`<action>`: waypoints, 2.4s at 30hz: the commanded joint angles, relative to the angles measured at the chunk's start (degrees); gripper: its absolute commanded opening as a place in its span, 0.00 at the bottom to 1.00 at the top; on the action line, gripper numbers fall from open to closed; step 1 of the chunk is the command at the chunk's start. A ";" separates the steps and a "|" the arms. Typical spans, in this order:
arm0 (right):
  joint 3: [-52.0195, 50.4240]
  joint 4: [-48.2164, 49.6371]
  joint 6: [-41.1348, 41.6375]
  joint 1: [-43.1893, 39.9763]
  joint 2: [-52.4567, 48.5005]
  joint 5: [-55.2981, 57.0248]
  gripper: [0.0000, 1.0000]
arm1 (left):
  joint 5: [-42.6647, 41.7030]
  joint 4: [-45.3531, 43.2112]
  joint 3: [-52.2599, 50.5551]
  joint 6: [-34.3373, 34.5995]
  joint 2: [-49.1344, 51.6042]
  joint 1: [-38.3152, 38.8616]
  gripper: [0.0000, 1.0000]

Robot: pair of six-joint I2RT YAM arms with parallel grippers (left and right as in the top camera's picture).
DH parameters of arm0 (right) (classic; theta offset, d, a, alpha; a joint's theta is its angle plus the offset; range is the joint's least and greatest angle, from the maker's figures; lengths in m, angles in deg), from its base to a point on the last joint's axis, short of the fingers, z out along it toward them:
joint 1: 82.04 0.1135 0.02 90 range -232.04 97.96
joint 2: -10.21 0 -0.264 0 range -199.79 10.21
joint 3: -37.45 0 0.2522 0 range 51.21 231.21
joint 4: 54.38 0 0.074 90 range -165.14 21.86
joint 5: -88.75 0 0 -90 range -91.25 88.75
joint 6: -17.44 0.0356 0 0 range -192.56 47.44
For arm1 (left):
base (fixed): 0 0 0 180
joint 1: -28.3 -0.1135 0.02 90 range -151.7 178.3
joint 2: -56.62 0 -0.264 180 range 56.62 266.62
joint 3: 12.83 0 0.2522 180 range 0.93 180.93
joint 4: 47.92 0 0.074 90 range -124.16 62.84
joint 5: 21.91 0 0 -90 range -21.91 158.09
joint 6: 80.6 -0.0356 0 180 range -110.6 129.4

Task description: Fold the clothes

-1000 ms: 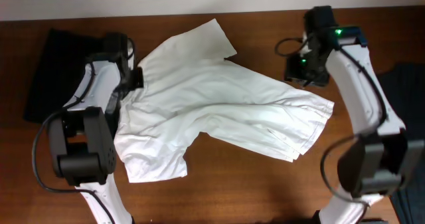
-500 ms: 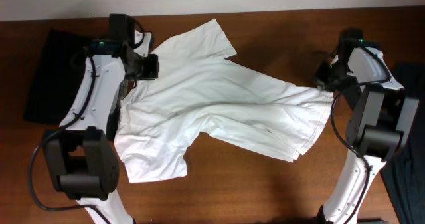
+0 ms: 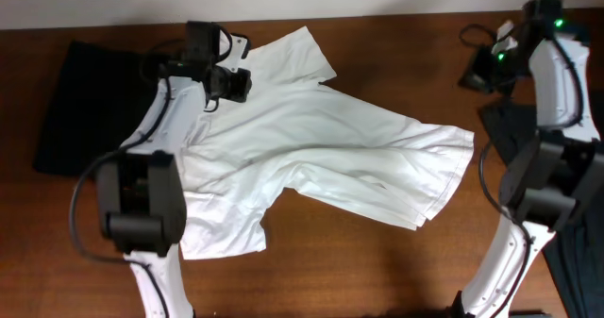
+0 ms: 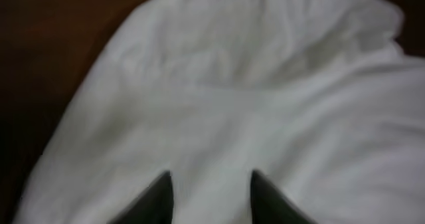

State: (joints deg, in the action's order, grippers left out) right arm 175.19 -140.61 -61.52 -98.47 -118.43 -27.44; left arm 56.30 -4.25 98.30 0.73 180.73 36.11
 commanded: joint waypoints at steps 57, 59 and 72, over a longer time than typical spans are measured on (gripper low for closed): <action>18.18 -4.83 1.14 -1.40 2.08 8.37 0.32 | 2.25 44.76 28.28 -0.24 -11.91 -1.05 0.33; 23.69 -11.69 -0.02 -0.92 2.08 7.91 0.36 | 3.30 47.43 28.28 -0.24 -13.11 -1.05 0.33; 28.17 -24.87 -1.60 5.03 18.29 4.79 0.48 | 11.72 66.82 28.15 7.76 -29.57 -1.09 0.19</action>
State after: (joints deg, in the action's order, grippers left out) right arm 202.67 -165.11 -62.98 -95.41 -106.94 -21.93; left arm 66.88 62.40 126.14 5.01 160.93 35.15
